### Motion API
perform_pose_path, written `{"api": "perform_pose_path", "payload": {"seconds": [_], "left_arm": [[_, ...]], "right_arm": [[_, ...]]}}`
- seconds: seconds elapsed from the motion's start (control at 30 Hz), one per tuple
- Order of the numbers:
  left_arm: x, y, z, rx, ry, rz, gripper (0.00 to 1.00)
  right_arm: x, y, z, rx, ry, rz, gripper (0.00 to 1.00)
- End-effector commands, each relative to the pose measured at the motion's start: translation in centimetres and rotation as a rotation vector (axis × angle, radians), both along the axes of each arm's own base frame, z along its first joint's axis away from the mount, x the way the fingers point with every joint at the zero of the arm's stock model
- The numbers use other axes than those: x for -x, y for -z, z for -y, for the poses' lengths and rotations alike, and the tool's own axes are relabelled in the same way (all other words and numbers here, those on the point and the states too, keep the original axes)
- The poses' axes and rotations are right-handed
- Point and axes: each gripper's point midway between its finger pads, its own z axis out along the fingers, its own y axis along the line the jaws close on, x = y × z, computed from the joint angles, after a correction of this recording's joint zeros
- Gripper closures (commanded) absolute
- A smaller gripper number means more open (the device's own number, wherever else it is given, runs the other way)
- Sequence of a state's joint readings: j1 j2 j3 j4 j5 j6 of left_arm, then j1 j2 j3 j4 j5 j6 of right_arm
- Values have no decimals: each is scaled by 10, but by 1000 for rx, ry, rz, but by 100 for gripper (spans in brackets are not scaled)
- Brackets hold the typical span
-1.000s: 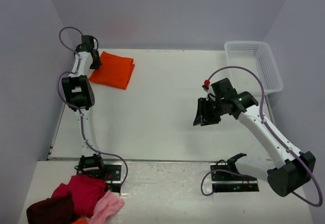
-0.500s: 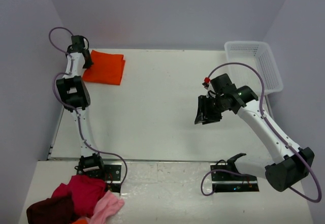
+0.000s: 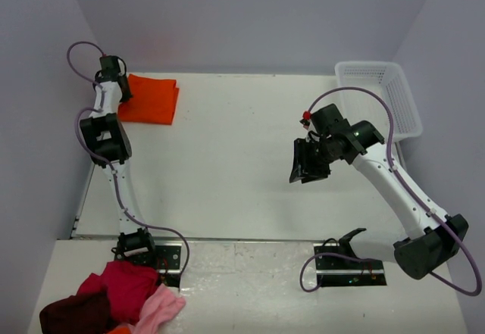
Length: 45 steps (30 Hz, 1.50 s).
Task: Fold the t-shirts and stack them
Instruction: Put the neatly folded tshirt into the corner of the board with the left arm
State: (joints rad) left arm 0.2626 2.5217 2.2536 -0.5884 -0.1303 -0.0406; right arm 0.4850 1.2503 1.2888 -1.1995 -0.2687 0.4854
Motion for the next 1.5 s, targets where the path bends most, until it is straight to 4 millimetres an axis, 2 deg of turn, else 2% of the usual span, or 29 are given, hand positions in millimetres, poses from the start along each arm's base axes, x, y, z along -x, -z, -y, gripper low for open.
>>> {"api": "perform_pose_path", "payload": {"seconds": [0.0,0.17,0.73,0.87,0.97,1.03,1.07,1.33,1.37,1.4,1.47], "left_arm": [[-18,-27,-26,-61,-13,100,100],[-18,-25,-34,-79,-27,119,100],[-51,-9,-25,-32,40,241,100],[-56,-16,-24,-30,40,304,100],[-68,-30,-21,-21,58,379,100],[-72,-31,-13,4,93,410,100],[-75,-42,-12,-7,97,443,100],[-77,-45,-14,-3,54,447,100],[-73,-27,-14,9,36,396,100],[-78,-39,-21,-7,14,414,100],[-73,-32,-23,-2,-21,389,100]], "right_arm": [[1,-8,4,24,33,7,56],[5,-4,3,24,47,-4,56],[6,5,6,50,71,-25,56],[7,9,5,54,71,-38,56],[6,11,4,57,73,-43,56],[6,13,4,57,75,-47,56],[7,14,4,57,75,-51,56],[4,16,-5,30,84,-63,56],[4,15,-7,26,84,-65,56],[4,16,-8,25,82,-65,56],[4,16,-11,19,79,-69,56]]}}
